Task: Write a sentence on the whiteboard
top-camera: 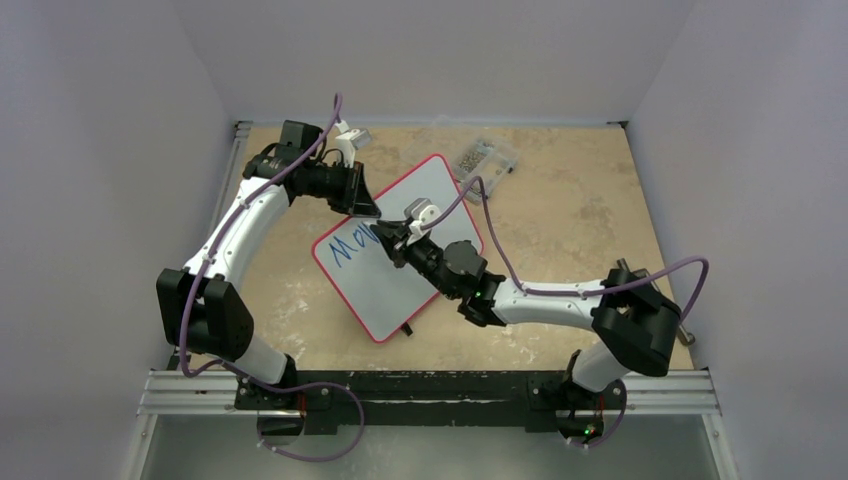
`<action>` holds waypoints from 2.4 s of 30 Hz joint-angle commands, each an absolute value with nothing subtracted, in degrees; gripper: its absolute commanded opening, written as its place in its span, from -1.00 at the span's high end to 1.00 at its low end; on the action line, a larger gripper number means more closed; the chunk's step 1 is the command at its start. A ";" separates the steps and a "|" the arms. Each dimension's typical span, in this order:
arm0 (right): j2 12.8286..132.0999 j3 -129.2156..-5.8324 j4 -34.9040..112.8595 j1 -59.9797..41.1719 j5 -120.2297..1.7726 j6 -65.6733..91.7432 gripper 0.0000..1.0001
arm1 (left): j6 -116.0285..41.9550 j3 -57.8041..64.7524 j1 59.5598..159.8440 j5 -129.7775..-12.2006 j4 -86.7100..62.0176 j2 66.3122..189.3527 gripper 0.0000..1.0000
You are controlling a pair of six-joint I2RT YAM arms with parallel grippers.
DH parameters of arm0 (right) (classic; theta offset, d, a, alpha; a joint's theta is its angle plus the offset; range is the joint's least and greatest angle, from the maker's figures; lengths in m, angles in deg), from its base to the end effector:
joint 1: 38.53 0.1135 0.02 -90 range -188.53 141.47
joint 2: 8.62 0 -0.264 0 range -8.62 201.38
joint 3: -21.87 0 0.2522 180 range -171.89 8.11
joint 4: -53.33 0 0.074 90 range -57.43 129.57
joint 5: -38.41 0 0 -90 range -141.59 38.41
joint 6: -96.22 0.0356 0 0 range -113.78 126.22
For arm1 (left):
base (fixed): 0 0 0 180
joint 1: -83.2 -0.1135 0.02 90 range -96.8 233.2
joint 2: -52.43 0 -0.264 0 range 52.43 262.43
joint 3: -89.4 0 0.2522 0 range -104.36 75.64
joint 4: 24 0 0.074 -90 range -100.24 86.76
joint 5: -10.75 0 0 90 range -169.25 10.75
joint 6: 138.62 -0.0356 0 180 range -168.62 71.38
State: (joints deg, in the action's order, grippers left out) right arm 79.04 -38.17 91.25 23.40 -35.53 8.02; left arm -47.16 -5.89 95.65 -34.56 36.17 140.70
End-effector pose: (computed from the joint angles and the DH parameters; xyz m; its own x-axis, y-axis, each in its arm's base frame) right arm 0.1683 0.2946 0.2797 0.0615 0.1794 -0.9818 -0.7221 0.6871 0.0803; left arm 0.3089 -0.0938 0.3287 -0.7955 0.1571 -0.5852 0.5450 0.6075 -0.5779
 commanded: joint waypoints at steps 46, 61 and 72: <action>71.68 -34.02 88.99 22.73 -35.33 9.33 1.00 | -47.32 -6.84 95.95 -37.15 35.99 136.89 1.00; 74.79 -33.96 89.66 22.73 -33.59 9.36 1.00 | -47.38 -6.71 95.97 -37.30 35.90 136.89 1.00; 76.08 -36.45 86.34 22.64 -28.36 6.53 1.00 | -47.40 -6.62 95.90 -37.41 35.99 136.81 1.00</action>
State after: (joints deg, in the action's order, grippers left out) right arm 74.69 -33.49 88.02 22.96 -32.69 8.33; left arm -46.24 -5.89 95.76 -35.35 37.26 139.45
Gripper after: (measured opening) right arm 0.092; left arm 0.055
